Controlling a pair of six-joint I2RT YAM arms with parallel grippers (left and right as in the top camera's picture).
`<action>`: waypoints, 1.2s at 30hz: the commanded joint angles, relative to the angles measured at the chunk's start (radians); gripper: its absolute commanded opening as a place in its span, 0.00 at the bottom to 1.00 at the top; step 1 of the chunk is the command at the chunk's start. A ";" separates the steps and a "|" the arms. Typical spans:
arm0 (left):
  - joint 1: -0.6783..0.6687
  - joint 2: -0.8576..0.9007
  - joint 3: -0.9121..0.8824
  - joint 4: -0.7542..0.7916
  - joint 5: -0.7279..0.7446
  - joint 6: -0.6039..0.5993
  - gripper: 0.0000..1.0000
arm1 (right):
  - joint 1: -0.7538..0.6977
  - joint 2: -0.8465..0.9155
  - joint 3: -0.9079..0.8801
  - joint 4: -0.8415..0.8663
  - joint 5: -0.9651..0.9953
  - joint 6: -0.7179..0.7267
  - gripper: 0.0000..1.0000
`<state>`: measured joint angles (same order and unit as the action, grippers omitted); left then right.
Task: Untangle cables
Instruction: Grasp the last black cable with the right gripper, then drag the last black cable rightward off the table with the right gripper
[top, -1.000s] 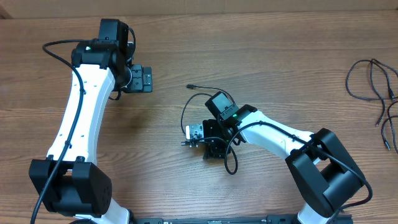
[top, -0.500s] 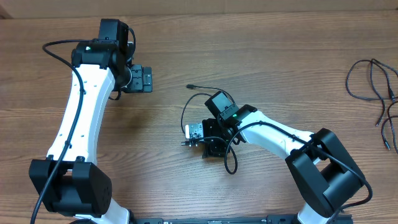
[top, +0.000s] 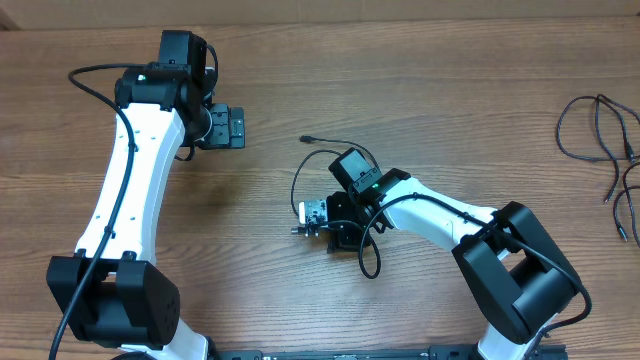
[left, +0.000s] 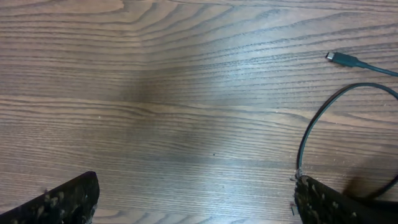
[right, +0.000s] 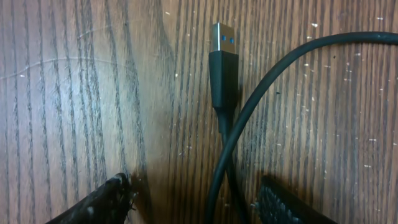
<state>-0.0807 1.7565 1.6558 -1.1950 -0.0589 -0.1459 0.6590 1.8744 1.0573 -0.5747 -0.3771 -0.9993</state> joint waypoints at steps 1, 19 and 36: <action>-0.005 -0.004 0.003 0.002 0.007 0.019 1.00 | 0.002 0.008 -0.009 0.002 0.002 -0.004 0.63; -0.005 -0.004 0.003 0.002 0.007 0.019 1.00 | 0.002 0.008 -0.009 0.060 0.099 0.014 0.06; -0.005 -0.004 0.003 0.002 0.007 0.019 0.99 | -0.089 0.007 -0.009 0.190 0.283 0.072 0.04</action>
<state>-0.0807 1.7565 1.6558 -1.1950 -0.0589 -0.1459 0.6098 1.8732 1.0542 -0.4015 -0.1329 -0.9455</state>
